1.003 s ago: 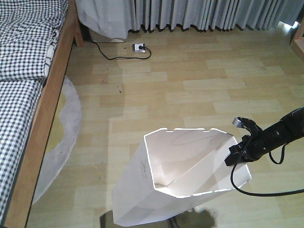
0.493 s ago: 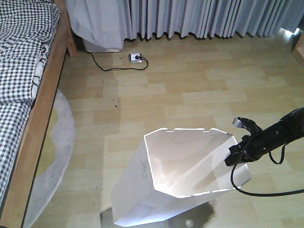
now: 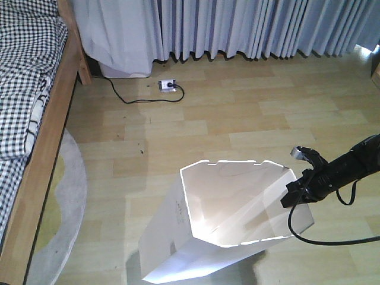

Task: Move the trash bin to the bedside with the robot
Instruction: 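Carry the held bin forward along the bed toward the curtains, then drive closer to the bed head, keeping the bin raised in the right gripper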

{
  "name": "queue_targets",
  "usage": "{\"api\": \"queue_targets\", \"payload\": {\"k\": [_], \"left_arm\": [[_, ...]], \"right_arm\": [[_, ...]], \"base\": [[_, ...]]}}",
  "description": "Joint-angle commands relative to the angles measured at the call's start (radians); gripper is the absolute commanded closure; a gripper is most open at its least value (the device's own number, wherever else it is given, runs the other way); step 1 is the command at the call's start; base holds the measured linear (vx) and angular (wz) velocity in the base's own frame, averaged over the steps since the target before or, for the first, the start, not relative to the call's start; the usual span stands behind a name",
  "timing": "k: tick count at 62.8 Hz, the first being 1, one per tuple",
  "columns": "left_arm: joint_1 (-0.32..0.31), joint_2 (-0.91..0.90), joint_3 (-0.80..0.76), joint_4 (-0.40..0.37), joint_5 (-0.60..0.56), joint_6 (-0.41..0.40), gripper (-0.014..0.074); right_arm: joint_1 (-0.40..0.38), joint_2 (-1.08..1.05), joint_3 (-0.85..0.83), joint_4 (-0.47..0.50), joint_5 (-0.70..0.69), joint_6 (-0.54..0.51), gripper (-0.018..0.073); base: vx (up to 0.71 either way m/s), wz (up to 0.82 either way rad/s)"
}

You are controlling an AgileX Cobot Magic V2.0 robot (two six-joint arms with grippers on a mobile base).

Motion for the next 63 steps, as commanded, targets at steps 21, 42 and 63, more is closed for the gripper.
{"api": "queue_targets", "payload": {"k": [21,42,63], "left_arm": [[0.000,-0.005,-0.024,-0.001,-0.073,-0.004,0.0603],[0.000,-0.005,-0.024,-0.001,-0.073,-0.004,0.0603],[0.000,-0.005,-0.024,-0.001,-0.073,-0.004,0.0603]], "right_arm": [[-0.004,-0.079,-0.010,0.093,0.231,-0.009,0.0564],[-0.004,-0.079,-0.010,0.093,0.231,-0.008,0.0564],[-0.004,-0.079,-0.010,0.093,0.231,-0.009,0.0564]], "base": [[0.24,0.00],[0.23,-0.02],[0.23,-0.04]]}}
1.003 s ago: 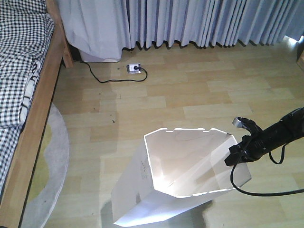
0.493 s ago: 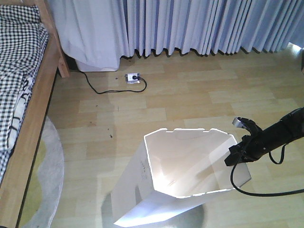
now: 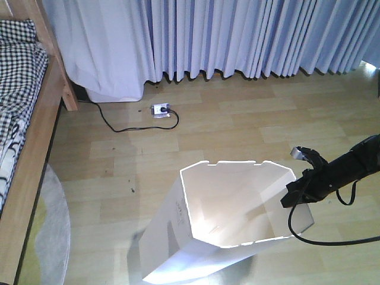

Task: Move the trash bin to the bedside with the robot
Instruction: 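Drive closer to the bed head, keeping the bin raised in the right gripper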

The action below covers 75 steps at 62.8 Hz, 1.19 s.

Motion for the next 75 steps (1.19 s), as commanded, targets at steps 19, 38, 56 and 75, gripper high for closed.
{"api": "queue_targets", "payload": {"k": [19,38,56,75], "left_arm": [[0.000,-0.005,-0.024,-0.001,-0.073,-0.004,0.0603],[0.000,-0.005,-0.024,-0.001,-0.073,-0.004,0.0603],[0.000,-0.005,-0.024,-0.001,-0.073,-0.004,0.0603],[0.000,-0.005,-0.024,-0.001,-0.073,-0.004,0.0603]], "right_arm": [[-0.004,-0.079,-0.010,0.093,0.231,-0.009,0.0564],[-0.004,-0.079,-0.010,0.093,0.231,-0.008,0.0564],[-0.004,-0.079,-0.010,0.094,0.231,-0.008,0.0564],[-0.004,-0.079,-0.010,0.094,0.231,-0.010,0.0564]], "base": [[0.24,0.01],[0.25,0.12],[0.23,0.07],[0.20,0.01]]}}
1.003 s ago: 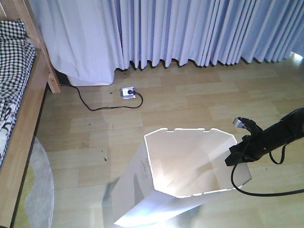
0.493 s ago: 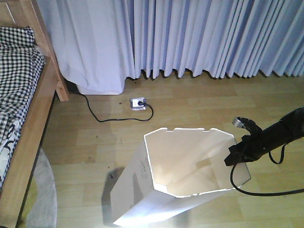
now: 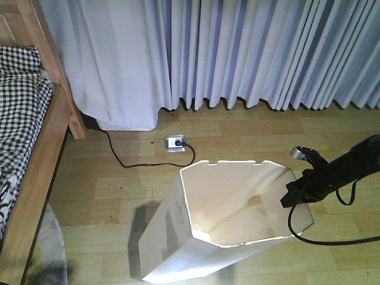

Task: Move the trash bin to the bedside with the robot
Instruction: 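Drive closer to the bed head, keeping the bin raised in the right gripper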

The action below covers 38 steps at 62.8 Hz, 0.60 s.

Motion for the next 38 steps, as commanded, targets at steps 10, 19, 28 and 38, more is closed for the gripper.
{"api": "queue_targets", "payload": {"k": [10,19,28,38], "left_arm": [[0.000,-0.005,-0.024,-0.001,-0.073,-0.004,0.0603],[0.000,-0.005,-0.024,-0.001,-0.073,-0.004,0.0603],[0.000,-0.005,-0.024,-0.001,-0.073,-0.004,0.0603],[0.000,-0.005,-0.024,-0.001,-0.073,-0.004,0.0603]], "right_arm": [[-0.004,-0.079,-0.010,0.093,0.231,-0.010,0.0564],[-0.004,-0.079,-0.010,0.093,0.231,-0.009,0.0564],[-0.004,-0.079,-0.010,0.093,0.231,-0.009,0.0564],[-0.004,-0.079,-0.010,0.092,0.231,-0.009,0.0564]], "base": [[0.19,0.00],[0.18,0.03],[0.17,0.06],[0.18,0.05]]}}
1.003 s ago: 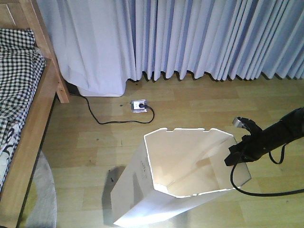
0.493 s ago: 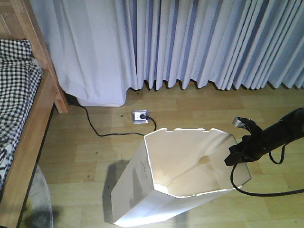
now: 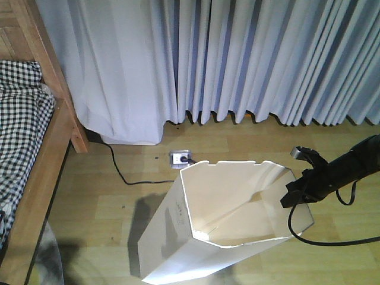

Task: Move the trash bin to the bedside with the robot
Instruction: 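Drive closer to the bed head, keeping the bin raised in the right gripper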

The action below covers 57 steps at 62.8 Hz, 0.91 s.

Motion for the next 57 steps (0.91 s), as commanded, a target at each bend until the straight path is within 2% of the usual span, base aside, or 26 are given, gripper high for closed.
{"api": "queue_targets", "payload": {"k": [1,57], "left_arm": [[0.000,-0.005,-0.024,-0.001,-0.073,-0.004,0.0603],[0.000,-0.005,-0.024,-0.001,-0.073,-0.004,0.0603]], "right_arm": [[-0.004,-0.079,-0.010,0.092,0.227,-0.009,0.0564],[-0.004,-0.079,-0.010,0.093,0.227,-0.009,0.0564]], "base": [[0.20,0.04],[0.19,0.04]]}}
